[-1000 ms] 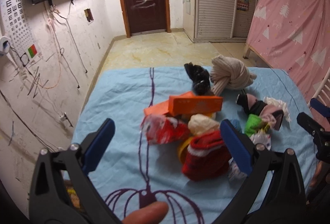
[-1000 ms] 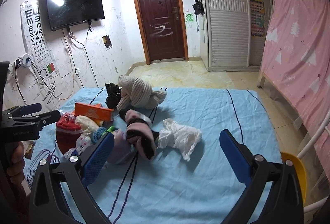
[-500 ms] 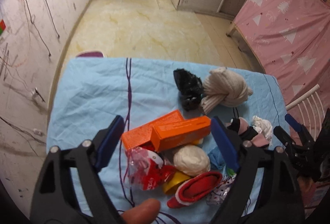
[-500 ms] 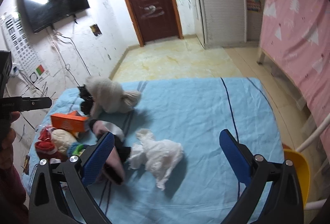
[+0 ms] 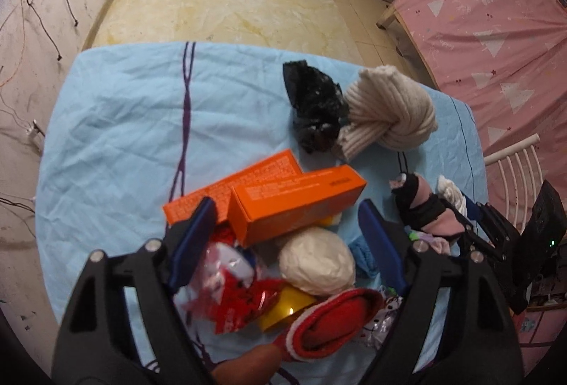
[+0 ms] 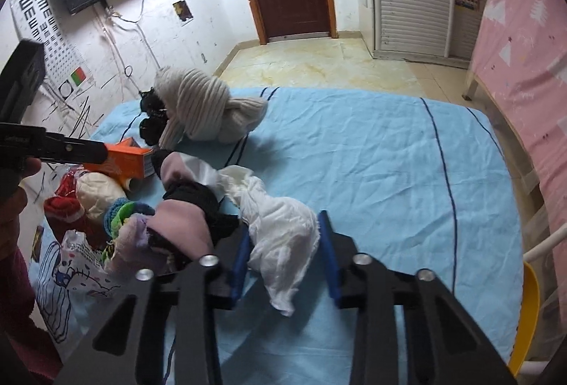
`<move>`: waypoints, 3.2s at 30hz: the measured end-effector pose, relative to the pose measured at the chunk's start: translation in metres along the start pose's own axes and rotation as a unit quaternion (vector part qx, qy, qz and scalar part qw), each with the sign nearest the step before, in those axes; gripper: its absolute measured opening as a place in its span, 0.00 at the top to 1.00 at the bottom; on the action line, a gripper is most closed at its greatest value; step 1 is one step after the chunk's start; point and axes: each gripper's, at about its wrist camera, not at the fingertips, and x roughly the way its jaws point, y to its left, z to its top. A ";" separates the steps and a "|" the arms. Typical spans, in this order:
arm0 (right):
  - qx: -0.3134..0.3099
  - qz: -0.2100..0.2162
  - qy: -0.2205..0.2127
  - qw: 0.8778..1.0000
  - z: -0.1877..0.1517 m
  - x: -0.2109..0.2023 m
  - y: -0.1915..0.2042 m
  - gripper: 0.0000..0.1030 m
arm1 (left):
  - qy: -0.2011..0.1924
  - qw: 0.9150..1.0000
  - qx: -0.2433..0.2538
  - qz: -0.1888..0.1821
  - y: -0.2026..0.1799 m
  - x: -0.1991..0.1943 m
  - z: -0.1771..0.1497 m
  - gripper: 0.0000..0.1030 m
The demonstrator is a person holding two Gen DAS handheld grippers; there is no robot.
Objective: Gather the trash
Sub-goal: 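Grasp the white crumpled tissue with the right tool while the left tool grasps the orange box, then carry both items to the yellow basket and open both tools to drop them, then move the right tool to the pink-black sock while the left tool reaches the red plastic bag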
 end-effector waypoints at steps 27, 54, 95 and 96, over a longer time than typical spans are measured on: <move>0.028 0.007 -0.086 0.996 -0.002 -0.067 -0.021 0.81 | -0.088 0.990 0.097 0.046 -0.065 -0.033 -0.025 0.77; 0.174 -0.111 -0.125 0.970 -0.094 -0.148 -0.186 0.81 | -0.094 0.948 0.304 -0.027 -0.278 -0.024 -0.066 0.78; 0.193 -0.129 -0.112 0.966 -0.114 -0.149 -0.199 0.35 | -0.066 0.948 0.308 -0.046 -0.325 -0.009 -0.068 0.45; 0.188 -0.126 -0.112 0.968 -0.110 -0.147 -0.194 0.34 | -0.071 0.949 0.303 -0.046 -0.319 -0.012 -0.067 0.45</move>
